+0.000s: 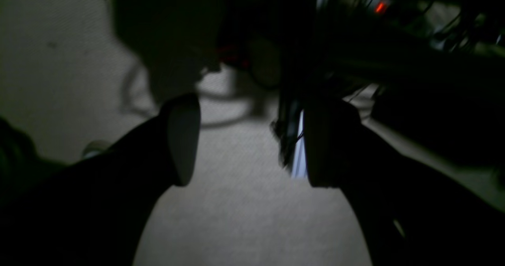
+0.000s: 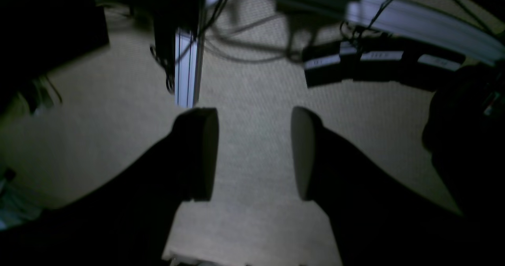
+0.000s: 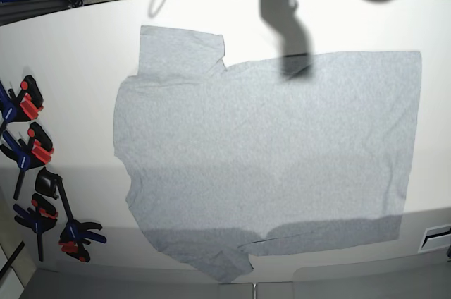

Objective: Fold the T-shirt properly

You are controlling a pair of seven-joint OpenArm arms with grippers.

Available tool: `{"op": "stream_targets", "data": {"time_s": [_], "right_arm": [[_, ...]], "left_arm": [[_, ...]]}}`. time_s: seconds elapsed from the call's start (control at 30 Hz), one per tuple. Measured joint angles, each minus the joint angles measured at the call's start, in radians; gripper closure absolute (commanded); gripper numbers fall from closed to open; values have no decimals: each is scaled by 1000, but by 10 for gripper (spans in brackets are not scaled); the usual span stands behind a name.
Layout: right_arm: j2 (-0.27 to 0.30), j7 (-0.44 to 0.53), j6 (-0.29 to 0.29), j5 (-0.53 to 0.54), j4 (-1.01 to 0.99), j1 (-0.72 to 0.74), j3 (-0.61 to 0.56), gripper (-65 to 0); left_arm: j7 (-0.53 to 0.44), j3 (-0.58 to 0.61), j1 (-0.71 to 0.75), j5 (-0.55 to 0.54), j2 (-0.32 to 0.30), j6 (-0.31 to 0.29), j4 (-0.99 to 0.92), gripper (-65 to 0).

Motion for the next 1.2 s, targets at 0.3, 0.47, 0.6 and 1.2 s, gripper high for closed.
{"op": "stream_targets", "data": {"time_s": [0.3, 0.47, 0.6, 1.2], "right_arm": [[187, -6, 166, 175, 414, -389, 7, -277], [221, -174, 168, 185, 712, -640, 145, -277], [226, -211, 166, 225, 959, -829, 290, -277], [230, -292, 200, 263, 1578, -1070, 699, -277]], "left_arm": [[2, 1, 277, -187, -23, -1, 305, -385], [3, 2, 457, -333, -23, -2, 516, -385], [3, 1, 586, -336, -25, -2, 689, -385], [682, 0, 735, -579, -27, 45, 1332, -385]]}}
